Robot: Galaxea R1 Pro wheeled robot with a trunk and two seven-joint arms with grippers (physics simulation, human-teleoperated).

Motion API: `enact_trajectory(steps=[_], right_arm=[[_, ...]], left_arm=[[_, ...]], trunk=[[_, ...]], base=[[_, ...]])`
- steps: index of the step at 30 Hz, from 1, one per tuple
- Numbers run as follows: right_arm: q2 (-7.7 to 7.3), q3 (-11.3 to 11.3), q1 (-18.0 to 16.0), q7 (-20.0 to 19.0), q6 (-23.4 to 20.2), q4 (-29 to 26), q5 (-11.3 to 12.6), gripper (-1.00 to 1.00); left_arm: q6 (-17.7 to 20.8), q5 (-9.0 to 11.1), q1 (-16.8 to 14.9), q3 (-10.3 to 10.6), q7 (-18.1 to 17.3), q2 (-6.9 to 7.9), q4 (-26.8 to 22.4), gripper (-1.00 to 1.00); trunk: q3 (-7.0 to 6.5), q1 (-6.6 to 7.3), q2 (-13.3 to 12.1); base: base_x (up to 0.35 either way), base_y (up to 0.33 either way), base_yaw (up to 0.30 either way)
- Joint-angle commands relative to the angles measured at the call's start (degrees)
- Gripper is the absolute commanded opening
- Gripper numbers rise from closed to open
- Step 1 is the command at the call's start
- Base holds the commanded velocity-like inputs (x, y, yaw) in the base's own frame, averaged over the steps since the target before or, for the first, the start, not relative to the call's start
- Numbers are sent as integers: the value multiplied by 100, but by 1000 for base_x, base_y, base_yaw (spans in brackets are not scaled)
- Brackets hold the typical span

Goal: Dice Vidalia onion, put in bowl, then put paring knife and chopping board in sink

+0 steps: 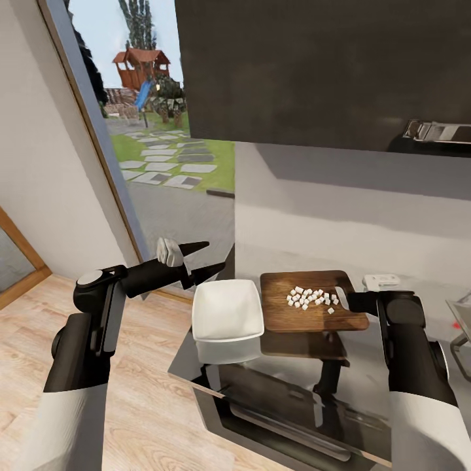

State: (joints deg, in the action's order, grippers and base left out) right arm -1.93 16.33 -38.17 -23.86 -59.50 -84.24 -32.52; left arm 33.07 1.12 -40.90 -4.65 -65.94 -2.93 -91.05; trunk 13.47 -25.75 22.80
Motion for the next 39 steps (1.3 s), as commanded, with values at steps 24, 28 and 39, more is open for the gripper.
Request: enact_trajectory(steps=[24, 28, 39], right_arm=[[-1, 2, -6, -55, -18, -5, -53, -100], [-2, 2, -6, -57, -18, -5, -53, -100], [-1, -4, -6, -57, -18, -5, -53, -100]], left_arm=[[59, 11, -6, -9, -6, -103, -1, 100], [59, 11, -6, -10, -6, -103, -1, 100], [59, 11, -6, -7, -6, -103, -1, 100]], trunk=[[-171, -3, 12], [-207, -3, 12], [-259, -3, 12]], base=[[0, 0, 0], [0, 0, 0], [0, 0, 48]])
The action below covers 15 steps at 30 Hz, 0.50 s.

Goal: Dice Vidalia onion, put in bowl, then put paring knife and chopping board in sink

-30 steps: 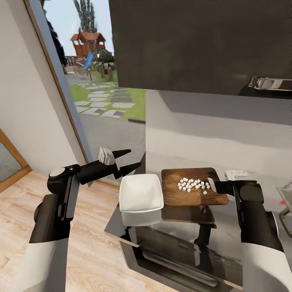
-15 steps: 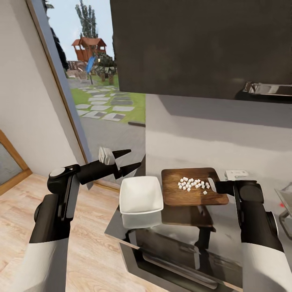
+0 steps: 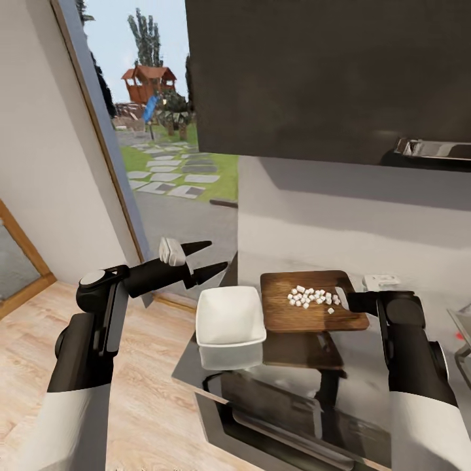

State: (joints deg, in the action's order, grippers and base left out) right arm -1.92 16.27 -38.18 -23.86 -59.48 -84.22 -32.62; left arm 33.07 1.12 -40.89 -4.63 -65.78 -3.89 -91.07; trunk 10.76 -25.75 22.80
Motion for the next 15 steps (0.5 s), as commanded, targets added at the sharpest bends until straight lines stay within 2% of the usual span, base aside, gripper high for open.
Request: enact_trajectory(steps=[1, 10, 15], right_arm=[[-1, 2, -5, -57, -20, -6, -43, -100], [-1, 6, -5, -57, -20, -6, -43, -100], [-1, 8, -5, -57, -20, -6, -43, -100]], left_arm=[[59, 11, -7, -8, -23, -6, 1, 100], [59, 11, -7, -8, -23, -6, 1, 100], [59, 11, -7, -9, -23, -6, 1, 100]], trunk=[[12, -4, 12], [12, -4, 12], [12, -4, 12]], base=[[0, 0, 225], [0, 0, 249], [0, 0, 43]])
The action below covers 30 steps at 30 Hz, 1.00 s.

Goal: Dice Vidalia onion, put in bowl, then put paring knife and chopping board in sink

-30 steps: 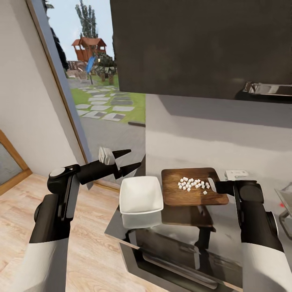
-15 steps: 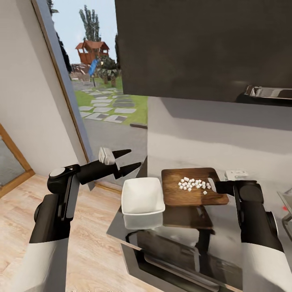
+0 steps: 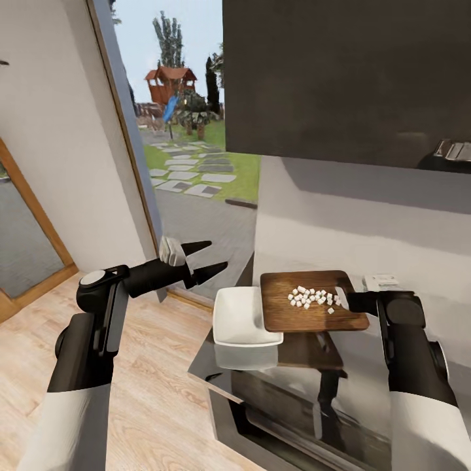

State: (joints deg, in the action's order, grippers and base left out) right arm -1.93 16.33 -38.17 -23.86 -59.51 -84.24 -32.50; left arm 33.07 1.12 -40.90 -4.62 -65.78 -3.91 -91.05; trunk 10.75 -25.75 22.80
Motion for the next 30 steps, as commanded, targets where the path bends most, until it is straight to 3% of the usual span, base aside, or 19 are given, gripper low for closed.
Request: enact_trajectory(steps=[1, 13, 30], right_arm=[[-1, 2, -6, -57, -17, -5, -55, -100], [-1, 2, -6, -57, -17, -5, -55, -100], [-1, 2, -6, -57, -17, -5, -55, -100]], left_arm=[[59, 12, -6, -9, -22, -5, -1, 100], [59, 12, -6, -7, -22, -19, -1, 100], [59, 12, -6, -5, -22, -23, -1, 100]], trunk=[[12, -3, 12], [12, -3, 12], [23, -3, 12]], base=[[0, 0, 4], [0, 0, 38], [0, 0, 146]])
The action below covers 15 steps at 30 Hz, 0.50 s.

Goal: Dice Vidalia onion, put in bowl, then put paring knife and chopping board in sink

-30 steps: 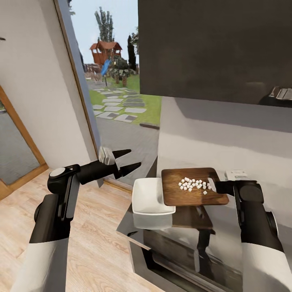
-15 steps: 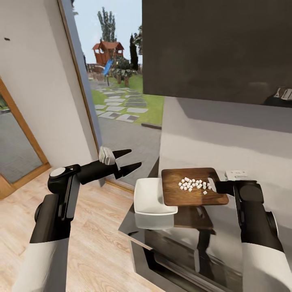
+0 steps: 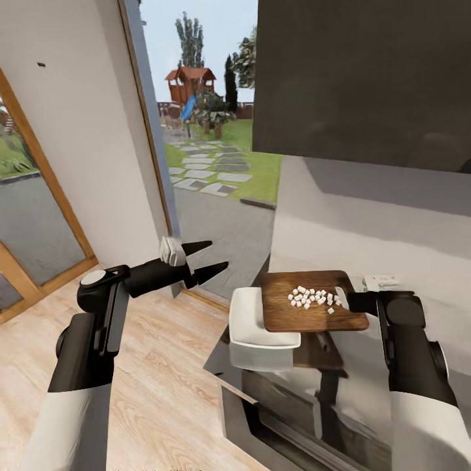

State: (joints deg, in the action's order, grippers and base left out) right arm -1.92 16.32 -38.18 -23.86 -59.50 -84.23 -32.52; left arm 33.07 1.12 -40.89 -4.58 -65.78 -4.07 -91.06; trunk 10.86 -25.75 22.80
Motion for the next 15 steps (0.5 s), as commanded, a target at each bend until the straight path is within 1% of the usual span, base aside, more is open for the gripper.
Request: enact_trajectory(steps=[1, 15], right_arm=[[-1, 2, -5, -57, -18, -6, -52, -100], [-1, 2, -5, -57, -18, -6, -52, -100]], left_arm=[[59, 11, -7, -10, -22, -6, 1, 100], [59, 11, -7, -13, -22, -6, 1, 100]], trunk=[[14, -3, 12], [47, -3, 12]], base=[[0, 0, 154], [0, 0, 155]])
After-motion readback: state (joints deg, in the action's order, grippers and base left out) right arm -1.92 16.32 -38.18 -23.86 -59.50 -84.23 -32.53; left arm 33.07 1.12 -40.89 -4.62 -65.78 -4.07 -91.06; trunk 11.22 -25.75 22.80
